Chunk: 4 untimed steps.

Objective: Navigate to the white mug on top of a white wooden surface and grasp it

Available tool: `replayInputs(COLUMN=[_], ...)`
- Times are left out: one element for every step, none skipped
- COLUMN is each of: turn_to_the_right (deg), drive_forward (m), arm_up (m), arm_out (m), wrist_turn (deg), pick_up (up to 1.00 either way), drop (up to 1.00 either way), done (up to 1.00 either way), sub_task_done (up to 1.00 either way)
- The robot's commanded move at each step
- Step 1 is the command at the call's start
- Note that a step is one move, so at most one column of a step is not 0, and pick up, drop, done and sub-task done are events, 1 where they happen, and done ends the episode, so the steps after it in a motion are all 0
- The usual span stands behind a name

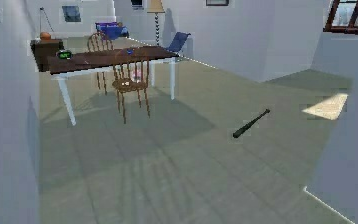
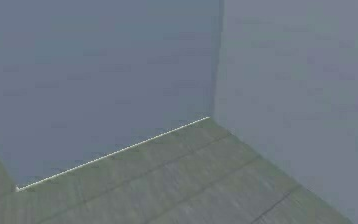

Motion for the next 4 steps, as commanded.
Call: replayInputs(turn_to_the_right=[-24.0,-3.0,0.0,0.0], drive_forward=[0.0,0.0,1.0,1.0], arm_up=[0.0,0.0,0.0,0.0], arm_out=[0.0,0.0,0.0,0.0], wrist_turn=[0.0,0.0,0.0,0.0], pick_up=[0.0,0.0,0.0,0.0], drop=[0.0,0.0,0.0,0.0], done=[0.0,0.0,0.0,0.0], sub_task_done=[0.0,0.0,0.0,0.0])
